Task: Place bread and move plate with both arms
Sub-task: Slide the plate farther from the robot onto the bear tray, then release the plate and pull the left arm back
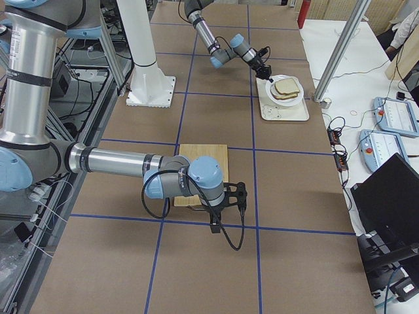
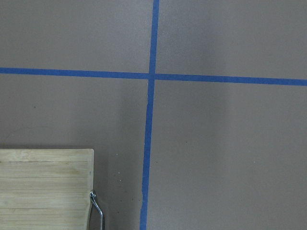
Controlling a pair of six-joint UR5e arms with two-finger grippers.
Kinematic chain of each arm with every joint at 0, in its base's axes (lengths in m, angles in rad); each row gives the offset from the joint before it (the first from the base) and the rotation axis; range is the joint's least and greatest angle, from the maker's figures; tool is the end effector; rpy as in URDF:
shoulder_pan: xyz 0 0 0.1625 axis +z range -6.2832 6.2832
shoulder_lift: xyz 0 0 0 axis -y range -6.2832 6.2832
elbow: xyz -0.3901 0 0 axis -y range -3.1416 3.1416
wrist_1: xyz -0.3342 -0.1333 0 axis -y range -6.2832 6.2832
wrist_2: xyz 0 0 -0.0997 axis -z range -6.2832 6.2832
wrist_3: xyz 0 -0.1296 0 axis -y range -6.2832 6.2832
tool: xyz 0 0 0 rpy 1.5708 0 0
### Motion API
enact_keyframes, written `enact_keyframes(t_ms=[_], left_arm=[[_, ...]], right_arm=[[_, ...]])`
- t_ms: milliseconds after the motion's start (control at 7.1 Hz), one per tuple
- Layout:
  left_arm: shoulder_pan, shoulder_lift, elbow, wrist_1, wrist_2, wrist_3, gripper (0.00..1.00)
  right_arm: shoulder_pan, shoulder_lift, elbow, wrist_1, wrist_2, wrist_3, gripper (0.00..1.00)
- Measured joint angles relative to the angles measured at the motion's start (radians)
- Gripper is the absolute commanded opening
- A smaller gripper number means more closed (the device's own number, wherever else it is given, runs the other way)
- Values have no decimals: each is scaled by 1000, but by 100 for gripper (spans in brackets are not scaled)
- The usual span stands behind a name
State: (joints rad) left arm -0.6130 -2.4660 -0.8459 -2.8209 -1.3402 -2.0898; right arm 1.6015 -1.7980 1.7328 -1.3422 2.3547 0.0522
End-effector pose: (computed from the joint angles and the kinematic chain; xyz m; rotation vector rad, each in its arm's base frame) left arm 0.5389 -0.5782 0.2701 0.2730 1.4930 -1.0851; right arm 0.0528 -0.3575 0.6387 0.1465 -0.7836 0.0144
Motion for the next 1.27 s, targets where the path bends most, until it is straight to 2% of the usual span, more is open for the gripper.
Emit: enact_keyframes(t_ms=[141, 282, 423, 563, 704, 986, 1268], left_arm=[[4, -12, 21, 7, 1, 6, 74], [12, -15, 21, 10, 0, 12, 99], [21, -8, -1, 15, 0, 33, 99], [28, 25, -66, 39, -4, 95, 99], [29, 89, -183, 91, -35, 185, 99], [1, 220, -443, 239, -197, 330, 99], [-122, 424, -716, 371, -446, 539, 99]], right_arm=[[0, -1, -1, 0, -7, 0, 100], [0, -1, -1, 0, -12, 0, 100], [0, -2, 0, 0, -14, 0, 100], [0, -2, 0, 0, -15, 0, 100], [0, -3, 1, 0, -15, 0, 100], [0, -4, 1, 0, -16, 0, 100], [0, -6, 1, 1, -20, -1, 100]])
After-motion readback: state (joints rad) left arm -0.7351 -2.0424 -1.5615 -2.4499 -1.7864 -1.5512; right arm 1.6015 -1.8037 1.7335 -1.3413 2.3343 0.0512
